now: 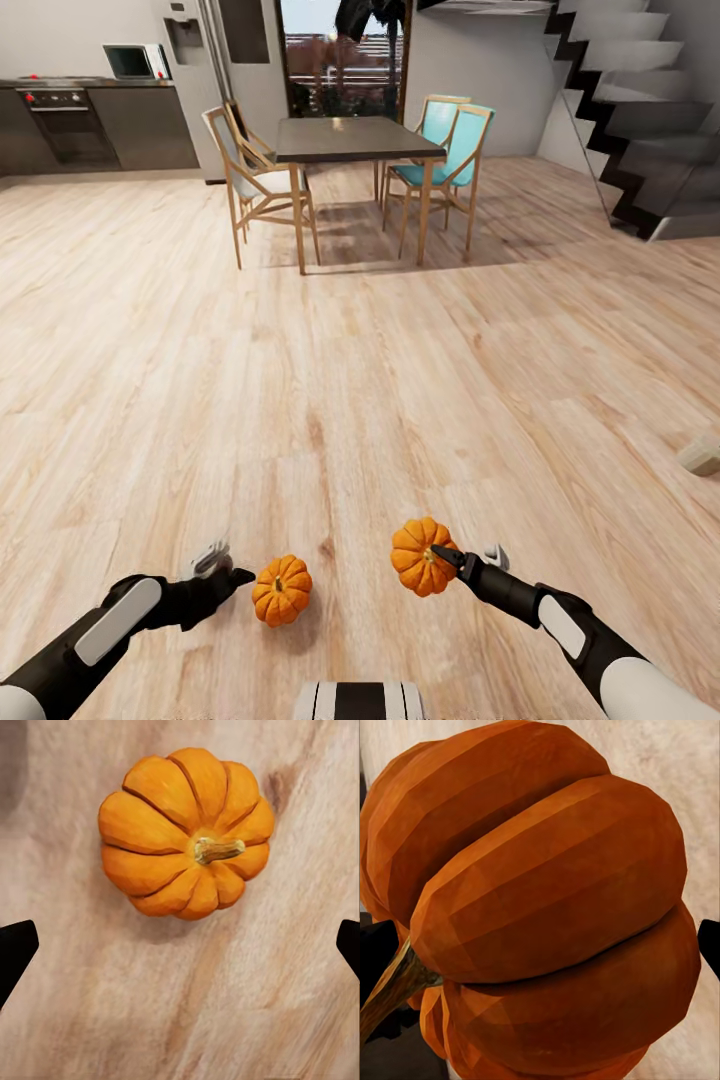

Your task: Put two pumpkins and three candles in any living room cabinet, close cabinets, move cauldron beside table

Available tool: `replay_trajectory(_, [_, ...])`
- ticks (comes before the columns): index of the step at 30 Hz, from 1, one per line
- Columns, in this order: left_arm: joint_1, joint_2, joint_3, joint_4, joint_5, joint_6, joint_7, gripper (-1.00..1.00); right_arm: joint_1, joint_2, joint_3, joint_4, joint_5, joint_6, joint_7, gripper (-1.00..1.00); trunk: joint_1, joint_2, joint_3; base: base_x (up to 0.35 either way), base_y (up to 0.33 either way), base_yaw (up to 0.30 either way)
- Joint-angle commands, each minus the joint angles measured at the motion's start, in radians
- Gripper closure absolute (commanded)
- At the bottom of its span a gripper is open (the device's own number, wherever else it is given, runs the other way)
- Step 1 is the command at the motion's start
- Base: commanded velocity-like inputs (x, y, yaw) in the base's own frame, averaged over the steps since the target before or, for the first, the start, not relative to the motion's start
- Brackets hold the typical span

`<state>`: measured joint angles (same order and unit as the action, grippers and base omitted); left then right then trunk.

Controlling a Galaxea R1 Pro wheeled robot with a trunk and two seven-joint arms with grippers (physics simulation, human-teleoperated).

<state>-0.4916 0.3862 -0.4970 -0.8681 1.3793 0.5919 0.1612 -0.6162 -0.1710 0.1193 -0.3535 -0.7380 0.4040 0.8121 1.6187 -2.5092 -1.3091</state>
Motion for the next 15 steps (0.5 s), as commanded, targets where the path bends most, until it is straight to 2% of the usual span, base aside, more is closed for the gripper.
replay_trajectory(1, [-0.001,0.001,-0.009,0.007,0.011,-0.020,0.000,-1.00,0.000,-0.001,0.005,-0.001,-0.012,0.009,0.002,1.00,0.000,-0.001,-0.005,0.000,0.000,0.000])
replay_trajectory(4, [-0.001,-0.002,-0.049,0.021,0.009,-0.062,-0.013,-1.00,0.000,-0.001,0.005,-0.001,-0.007,0.009,0.003,1.00,0.002,-0.001,-0.016,0.000,0.000,0.000])
replay_trajectory(5, [-0.001,-0.002,-0.063,0.027,-0.002,-0.074,-0.015,-1.00,0.000,-0.001,0.005,-0.001,-0.006,0.009,0.002,1.00,0.002,-0.002,-0.020,0.000,0.000,0.000])
replay_trajectory(7, [-0.001,-0.004,-0.078,0.040,-0.043,-0.108,-0.021,-1.00,0.000,-0.001,0.005,-0.001,-0.005,0.009,0.000,1.00,0.003,-0.002,-0.028,0.000,0.000,0.000])
replay_trajectory(8, [-0.001,-0.014,-0.083,0.049,-0.079,-0.136,-0.037,-1.00,0.000,-0.001,0.005,-0.001,-0.006,0.008,0.001,1.00,0.003,-0.002,-0.032,0.000,0.000,0.000])
replay_trajectory(10, [-0.001,-0.030,-0.081,0.070,-0.113,-0.155,-0.078,-1.00,0.000,-0.001,0.005,-0.002,-0.008,0.008,0.004,1.00,0.004,-0.003,-0.040,0.000,0.000,0.000])
replay_trajectory(12, [-0.001,-0.036,-0.080,0.091,-0.128,-0.163,-0.130,-1.00,0.000,-0.001,0.005,-0.008,-0.010,0.008,0.021,1.00,0.005,-0.003,-0.047,0.000,0.000,0.000])
replay_trajectory(13, [-0.001,-0.038,-0.079,0.100,-0.133,-0.166,-0.169,-1.00,0.000,-0.002,0.005,-0.023,-0.011,0.013,0.054,1.00,0.006,-0.003,-0.051,0.000,0.000,0.000])
replay_trajectory(15, [-0.001,-0.036,-0.075,0.105,-0.135,-0.168,-0.202,-1.00,0.001,-0.002,0.005,-0.052,-0.007,0.042,0.103,1.00,0.006,-0.004,-0.059,0.000,0.000,0.000])
